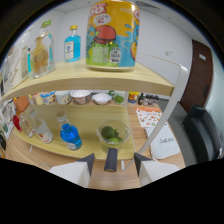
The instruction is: Make me a cup of Mojito.
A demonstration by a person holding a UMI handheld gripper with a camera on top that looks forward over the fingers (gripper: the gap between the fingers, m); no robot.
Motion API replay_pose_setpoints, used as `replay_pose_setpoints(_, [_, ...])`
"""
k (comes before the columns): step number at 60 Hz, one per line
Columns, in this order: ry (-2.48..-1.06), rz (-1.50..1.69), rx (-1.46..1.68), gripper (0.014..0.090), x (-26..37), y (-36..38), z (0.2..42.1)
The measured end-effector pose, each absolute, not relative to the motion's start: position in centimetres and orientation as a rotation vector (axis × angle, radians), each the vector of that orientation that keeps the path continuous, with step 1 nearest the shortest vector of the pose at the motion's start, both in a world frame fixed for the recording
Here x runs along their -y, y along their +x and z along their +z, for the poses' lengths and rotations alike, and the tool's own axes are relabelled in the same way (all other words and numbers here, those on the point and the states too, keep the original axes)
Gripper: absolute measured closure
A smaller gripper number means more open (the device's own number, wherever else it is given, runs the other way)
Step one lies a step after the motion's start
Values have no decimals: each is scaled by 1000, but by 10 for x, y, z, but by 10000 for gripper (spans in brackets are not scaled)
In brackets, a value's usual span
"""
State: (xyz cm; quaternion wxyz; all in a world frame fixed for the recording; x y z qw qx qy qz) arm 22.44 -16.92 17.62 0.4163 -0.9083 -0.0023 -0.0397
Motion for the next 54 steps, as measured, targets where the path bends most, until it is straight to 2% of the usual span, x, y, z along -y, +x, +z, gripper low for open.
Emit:
replay_pose_setpoints(6, [-2303, -84, 4, 409, 160, 227, 168])
replay_pose_setpoints(22, [-2340, -7, -50, 753, 152, 222, 161])
replay_pose_setpoints(29, [-2337, -42, -46, 848, 150, 224, 163])
replay_pose_setpoints(41, [-2349, -41, -47, 876, 150, 224, 164])
replay_pose_setpoints(54, [-2287, -38, -27, 888, 161, 220, 181])
